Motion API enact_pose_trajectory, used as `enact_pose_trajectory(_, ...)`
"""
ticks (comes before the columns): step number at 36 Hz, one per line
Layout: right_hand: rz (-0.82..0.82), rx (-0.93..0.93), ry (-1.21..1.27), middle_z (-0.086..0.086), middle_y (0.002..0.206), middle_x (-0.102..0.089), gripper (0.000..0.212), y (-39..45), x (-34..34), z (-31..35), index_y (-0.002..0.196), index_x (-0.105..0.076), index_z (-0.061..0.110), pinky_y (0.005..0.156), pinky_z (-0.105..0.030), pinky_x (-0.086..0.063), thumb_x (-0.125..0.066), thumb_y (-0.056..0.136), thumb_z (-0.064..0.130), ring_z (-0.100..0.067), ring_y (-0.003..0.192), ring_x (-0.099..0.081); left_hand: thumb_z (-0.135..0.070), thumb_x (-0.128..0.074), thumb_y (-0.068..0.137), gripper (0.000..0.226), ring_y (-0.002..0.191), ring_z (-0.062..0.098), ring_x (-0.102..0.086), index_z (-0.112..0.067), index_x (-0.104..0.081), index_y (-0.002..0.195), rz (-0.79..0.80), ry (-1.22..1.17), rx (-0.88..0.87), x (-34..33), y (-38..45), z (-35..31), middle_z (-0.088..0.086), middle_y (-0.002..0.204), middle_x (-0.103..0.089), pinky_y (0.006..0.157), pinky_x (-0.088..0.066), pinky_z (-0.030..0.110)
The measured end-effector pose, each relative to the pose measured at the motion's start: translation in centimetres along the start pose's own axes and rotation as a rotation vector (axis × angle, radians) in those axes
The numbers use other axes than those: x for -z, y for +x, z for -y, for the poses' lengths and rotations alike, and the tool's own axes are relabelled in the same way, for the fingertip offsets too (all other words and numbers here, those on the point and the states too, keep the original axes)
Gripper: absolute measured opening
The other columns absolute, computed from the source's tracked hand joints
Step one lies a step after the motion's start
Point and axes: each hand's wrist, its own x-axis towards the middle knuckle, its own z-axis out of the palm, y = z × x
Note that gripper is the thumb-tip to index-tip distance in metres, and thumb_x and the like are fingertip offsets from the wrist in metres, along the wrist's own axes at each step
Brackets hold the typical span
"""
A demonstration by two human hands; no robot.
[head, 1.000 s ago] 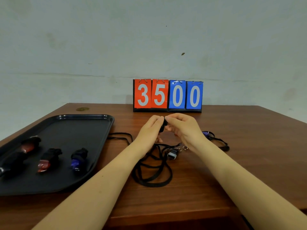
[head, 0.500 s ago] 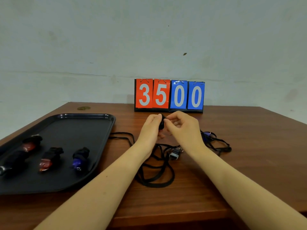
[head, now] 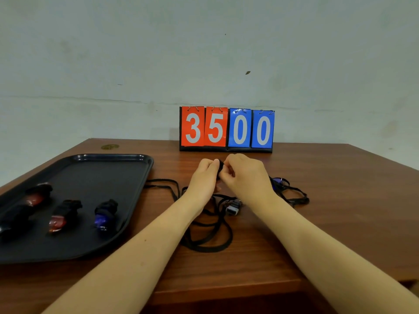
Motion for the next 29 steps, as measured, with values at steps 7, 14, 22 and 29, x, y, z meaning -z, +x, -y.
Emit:
enact_pose_trajectory(7,-0.17,0.055,-0.035,0.003,0.066,-0.058,0.009,-0.2,-0.3,-0.2,0.08,-0.062,0.014,0.048,-0.03,-0.049,-0.062,0.088,0.019,-0.014,0.053,-0.053,-0.037,-0.04,0.102,0.02,0.082,0.017,-0.058,-0.022,-0.052,0.1,0.008,-0.047,-0.014,0.2,0.0,-0.2,0.005,0.094,-0.06,0.083,-0.053,0.035)
enact_pose_trajectory(14,-0.101,-0.065,0.084,0.005,0.07,-0.059,0.01,-0.2,-0.3,-0.4,0.082,-0.062,0.017,0.061,-0.025,-0.048,-0.062,0.088,0.024,-0.01,0.063,-0.055,-0.037,-0.042,0.101,0.021,0.077,0.016,-0.055,-0.019,-0.054,0.101,0.026,-0.106,0.038,-0.1,-0.2,-0.1,0.006,0.092,-0.06,0.074,-0.049,0.032)
enact_pose_trajectory(22,-0.114,-0.163,0.322,0.005,0.067,-0.061,0.004,0.0,-0.2,-0.9,0.081,-0.065,0.016,0.062,-0.021,-0.048,-0.064,0.085,0.016,-0.01,0.063,-0.056,-0.034,-0.042,0.101,0.021,0.074,0.013,-0.054,-0.017,-0.054,0.1,0.018,-0.027,-0.027,0.1,-0.4,-0.5,0.003,0.091,-0.057,0.087,-0.054,0.04)
enact_pose_trajectory(29,0.037,-0.405,0.947,0.002,0.059,-0.059,0.009,0.5,0.8,-0.7,0.088,-0.066,0.016,0.042,-0.016,-0.042,-0.059,0.093,0.013,-0.008,0.045,-0.055,-0.031,-0.042,0.102,0.019,0.068,0.011,-0.053,-0.019,-0.054,0.096,0.005,-0.109,-0.071,0.4,-0.4,-1.0,0.003,0.093,-0.056,0.072,-0.049,0.028)
